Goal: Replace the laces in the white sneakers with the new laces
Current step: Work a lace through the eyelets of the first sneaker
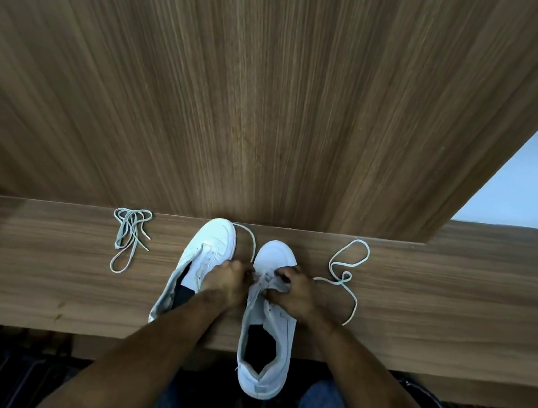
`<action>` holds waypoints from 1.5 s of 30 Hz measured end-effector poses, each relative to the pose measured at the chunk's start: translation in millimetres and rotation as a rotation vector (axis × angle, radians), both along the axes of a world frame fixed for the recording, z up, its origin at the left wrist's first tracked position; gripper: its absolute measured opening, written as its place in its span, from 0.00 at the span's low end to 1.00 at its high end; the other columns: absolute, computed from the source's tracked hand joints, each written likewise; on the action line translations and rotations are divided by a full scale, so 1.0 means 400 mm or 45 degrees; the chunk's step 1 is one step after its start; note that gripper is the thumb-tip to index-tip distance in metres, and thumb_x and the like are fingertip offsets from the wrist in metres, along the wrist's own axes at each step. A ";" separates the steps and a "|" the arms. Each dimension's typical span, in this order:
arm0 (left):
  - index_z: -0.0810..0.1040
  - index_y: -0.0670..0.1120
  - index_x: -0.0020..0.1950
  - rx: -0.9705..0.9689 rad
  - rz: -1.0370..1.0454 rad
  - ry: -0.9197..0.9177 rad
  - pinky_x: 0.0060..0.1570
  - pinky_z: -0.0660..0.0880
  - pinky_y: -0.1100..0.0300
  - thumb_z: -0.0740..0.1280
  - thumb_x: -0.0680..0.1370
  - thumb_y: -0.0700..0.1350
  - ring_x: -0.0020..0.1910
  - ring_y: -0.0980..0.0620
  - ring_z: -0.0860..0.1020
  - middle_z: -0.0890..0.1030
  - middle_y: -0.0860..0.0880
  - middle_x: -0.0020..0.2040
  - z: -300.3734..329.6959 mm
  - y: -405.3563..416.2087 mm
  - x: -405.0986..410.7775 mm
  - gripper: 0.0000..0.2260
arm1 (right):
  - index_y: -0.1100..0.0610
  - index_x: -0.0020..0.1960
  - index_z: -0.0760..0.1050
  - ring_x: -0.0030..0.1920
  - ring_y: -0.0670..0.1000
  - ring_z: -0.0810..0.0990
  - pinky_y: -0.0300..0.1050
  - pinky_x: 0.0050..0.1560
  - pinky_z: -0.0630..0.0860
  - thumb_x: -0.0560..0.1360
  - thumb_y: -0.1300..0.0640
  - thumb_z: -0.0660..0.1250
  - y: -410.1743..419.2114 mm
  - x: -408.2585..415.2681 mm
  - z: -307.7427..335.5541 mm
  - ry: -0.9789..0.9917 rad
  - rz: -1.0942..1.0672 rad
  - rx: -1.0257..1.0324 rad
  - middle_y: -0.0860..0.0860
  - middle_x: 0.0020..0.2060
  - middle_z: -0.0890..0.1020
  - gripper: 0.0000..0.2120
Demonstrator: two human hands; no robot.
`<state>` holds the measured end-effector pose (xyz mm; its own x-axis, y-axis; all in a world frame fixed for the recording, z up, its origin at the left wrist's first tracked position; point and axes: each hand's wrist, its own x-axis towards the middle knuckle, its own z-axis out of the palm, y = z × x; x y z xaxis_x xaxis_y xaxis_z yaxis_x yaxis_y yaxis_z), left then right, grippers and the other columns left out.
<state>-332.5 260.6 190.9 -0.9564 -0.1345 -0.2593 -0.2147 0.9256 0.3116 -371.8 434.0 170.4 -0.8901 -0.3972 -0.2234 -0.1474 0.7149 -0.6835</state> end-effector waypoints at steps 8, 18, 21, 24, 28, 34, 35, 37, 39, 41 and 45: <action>0.80 0.42 0.36 0.659 0.335 0.268 0.42 0.75 0.58 0.64 0.77 0.43 0.38 0.47 0.80 0.82 0.43 0.36 0.137 0.017 -0.066 0.11 | 0.54 0.59 0.77 0.54 0.52 0.79 0.50 0.54 0.75 0.62 0.40 0.71 0.000 0.009 0.005 -0.041 -0.008 0.008 0.52 0.56 0.78 0.29; 0.77 0.39 0.38 1.717 0.625 0.911 0.28 0.72 0.63 0.63 0.78 0.34 0.31 0.52 0.80 0.79 0.43 0.35 0.495 -0.036 -0.215 0.09 | 0.55 0.58 0.77 0.53 0.50 0.78 0.47 0.54 0.73 0.61 0.35 0.67 0.004 0.010 0.001 -0.015 0.030 0.008 0.51 0.54 0.78 0.33; 0.77 0.40 0.40 1.640 0.645 0.939 0.30 0.74 0.61 0.64 0.78 0.35 0.32 0.53 0.79 0.79 0.46 0.34 0.455 -0.034 -0.209 0.08 | 0.56 0.60 0.76 0.56 0.51 0.77 0.43 0.54 0.71 0.66 0.43 0.72 0.004 0.008 -0.001 0.000 0.044 0.020 0.51 0.56 0.77 0.27; 0.76 0.41 0.56 1.053 0.665 0.710 0.48 0.76 0.55 0.69 0.76 0.40 0.42 0.52 0.77 0.78 0.51 0.42 0.311 -0.040 -0.170 0.10 | 0.55 0.64 0.73 0.60 0.50 0.76 0.43 0.56 0.70 0.70 0.49 0.73 0.003 0.007 0.001 -0.010 0.051 0.033 0.50 0.61 0.74 0.25; 0.75 0.47 0.62 0.321 0.125 0.235 0.53 0.76 0.52 0.64 0.73 0.53 0.55 0.45 0.79 0.79 0.46 0.56 0.128 -0.027 -0.074 0.20 | 0.56 0.66 0.73 0.61 0.53 0.76 0.45 0.59 0.71 0.70 0.49 0.73 0.005 0.009 0.004 0.027 0.060 0.043 0.53 0.63 0.74 0.27; 0.75 0.54 0.64 -0.248 -0.241 0.039 0.61 0.70 0.52 0.64 0.77 0.51 0.62 0.46 0.75 0.76 0.47 0.63 0.051 0.016 -0.002 0.16 | 0.56 0.66 0.72 0.60 0.52 0.77 0.49 0.60 0.73 0.69 0.49 0.75 0.000 0.010 0.009 -0.013 0.041 0.016 0.52 0.63 0.74 0.29; 0.76 0.53 0.62 -0.360 -0.254 0.054 0.61 0.68 0.52 0.63 0.77 0.52 0.61 0.46 0.74 0.76 0.47 0.62 0.055 0.015 -0.003 0.14 | 0.56 0.66 0.73 0.60 0.52 0.77 0.49 0.59 0.74 0.68 0.49 0.76 0.000 0.011 0.009 -0.005 0.043 0.013 0.52 0.62 0.74 0.29; 0.77 0.50 0.61 -0.411 -0.243 0.092 0.61 0.65 0.51 0.62 0.77 0.53 0.63 0.46 0.72 0.74 0.47 0.63 0.059 0.008 -0.006 0.15 | 0.56 0.65 0.74 0.58 0.53 0.77 0.50 0.58 0.74 0.67 0.48 0.76 -0.001 0.010 0.008 0.013 0.051 0.017 0.52 0.60 0.75 0.29; 0.75 0.49 0.63 -0.317 -0.183 0.128 0.63 0.64 0.49 0.62 0.77 0.53 0.65 0.47 0.68 0.70 0.49 0.64 0.071 0.012 -0.015 0.16 | 0.55 0.66 0.73 0.59 0.52 0.77 0.50 0.59 0.74 0.67 0.46 0.76 0.001 0.010 0.009 0.008 0.046 0.017 0.52 0.61 0.75 0.30; 0.77 0.47 0.59 -0.120 0.005 0.234 0.65 0.64 0.49 0.63 0.78 0.51 0.65 0.47 0.68 0.71 0.47 0.62 0.101 0.014 -0.039 0.13 | 0.55 0.67 0.73 0.60 0.52 0.77 0.49 0.59 0.74 0.68 0.46 0.75 0.003 0.008 0.008 -0.003 0.037 0.020 0.52 0.62 0.74 0.31; 0.82 0.47 0.38 0.535 0.364 0.330 0.55 0.75 0.52 0.68 0.72 0.53 0.48 0.50 0.79 0.82 0.48 0.45 0.182 -0.022 -0.100 0.11 | 0.54 0.68 0.71 0.64 0.52 0.74 0.45 0.62 0.70 0.72 0.48 0.72 0.006 0.005 0.009 -0.002 0.066 0.071 0.51 0.66 0.71 0.28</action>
<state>-372.6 251.8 263.8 -0.9365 -0.3336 -0.1081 -0.3060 0.6267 0.7166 -369.6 436.5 174.0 -0.8682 -0.4298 -0.2481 -0.1844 0.7435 -0.6428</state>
